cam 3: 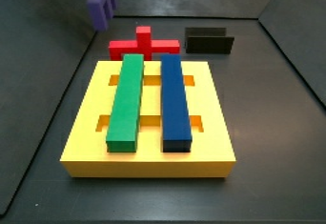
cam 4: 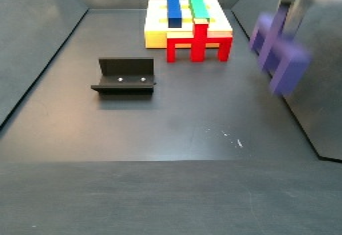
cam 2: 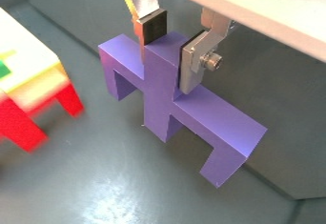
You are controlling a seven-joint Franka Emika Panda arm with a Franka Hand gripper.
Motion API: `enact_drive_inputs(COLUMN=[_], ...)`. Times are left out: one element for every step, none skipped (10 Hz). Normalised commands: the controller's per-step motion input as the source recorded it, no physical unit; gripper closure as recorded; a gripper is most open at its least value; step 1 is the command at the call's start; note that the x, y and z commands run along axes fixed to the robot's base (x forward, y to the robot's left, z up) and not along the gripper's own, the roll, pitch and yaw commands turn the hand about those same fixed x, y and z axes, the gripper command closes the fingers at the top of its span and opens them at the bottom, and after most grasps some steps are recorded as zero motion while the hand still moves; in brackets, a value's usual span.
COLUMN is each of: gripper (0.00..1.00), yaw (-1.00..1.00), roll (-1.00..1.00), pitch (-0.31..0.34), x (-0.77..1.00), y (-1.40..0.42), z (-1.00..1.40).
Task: Pick up the purple object. Move up. Move to above the board. Insert the purple object.
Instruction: Move to above the board.
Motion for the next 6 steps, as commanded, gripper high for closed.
enact_drive_inputs(gripper=[1.0, 1.0, 1.0, 1.0, 1.0, 1.0], yaw=[0.0, 0.0, 0.0, 0.0, 0.0, 0.0], roll=[0.0, 0.02, 0.0, -0.01, -0.01, 0.0], pitch=[0.011, -0.003, 0.058, 0.114, 0.116, 0.09], x=[-0.11, -0.1, 0.01, 0.04, 0.03, 0.0], y=[-0.01, 0.0, 0.01, 0.01, -0.01, 0.0], z=[1.4, 1.4, 0.91, 0.59, 0.3, 0.19])
